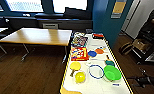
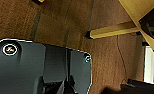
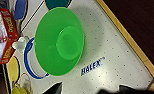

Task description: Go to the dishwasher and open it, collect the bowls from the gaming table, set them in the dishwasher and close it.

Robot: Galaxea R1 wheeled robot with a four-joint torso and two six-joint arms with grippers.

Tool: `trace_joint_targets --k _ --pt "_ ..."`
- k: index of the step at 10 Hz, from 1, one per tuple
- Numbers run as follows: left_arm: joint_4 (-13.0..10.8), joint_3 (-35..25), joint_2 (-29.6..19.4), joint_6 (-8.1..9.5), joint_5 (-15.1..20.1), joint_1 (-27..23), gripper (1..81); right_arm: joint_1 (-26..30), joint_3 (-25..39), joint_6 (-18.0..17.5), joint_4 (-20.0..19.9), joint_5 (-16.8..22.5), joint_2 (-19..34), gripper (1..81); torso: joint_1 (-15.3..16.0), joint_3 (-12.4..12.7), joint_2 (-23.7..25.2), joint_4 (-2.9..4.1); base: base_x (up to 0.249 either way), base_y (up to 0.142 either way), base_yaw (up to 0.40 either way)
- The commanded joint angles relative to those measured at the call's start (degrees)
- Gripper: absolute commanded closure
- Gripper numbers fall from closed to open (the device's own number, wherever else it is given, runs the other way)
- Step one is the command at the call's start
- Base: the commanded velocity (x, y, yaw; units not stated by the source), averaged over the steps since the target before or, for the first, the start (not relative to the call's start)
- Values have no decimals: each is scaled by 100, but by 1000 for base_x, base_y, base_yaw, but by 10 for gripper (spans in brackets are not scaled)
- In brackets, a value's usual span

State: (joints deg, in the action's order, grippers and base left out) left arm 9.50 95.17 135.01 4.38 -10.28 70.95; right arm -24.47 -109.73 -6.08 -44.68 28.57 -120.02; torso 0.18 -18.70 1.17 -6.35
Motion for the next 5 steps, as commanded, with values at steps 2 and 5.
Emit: trace_joint_targets --k 2,5 --pt "26 19 -123 -7 333 -252 10 710 -496 11 -691 289 203 10 2 0 0 0 0 0 0" --pt "25 107 -35 -7 333 -252 10 578 -583 55 -691 -184 203 10 2 -5 -2 0 0 0 0"
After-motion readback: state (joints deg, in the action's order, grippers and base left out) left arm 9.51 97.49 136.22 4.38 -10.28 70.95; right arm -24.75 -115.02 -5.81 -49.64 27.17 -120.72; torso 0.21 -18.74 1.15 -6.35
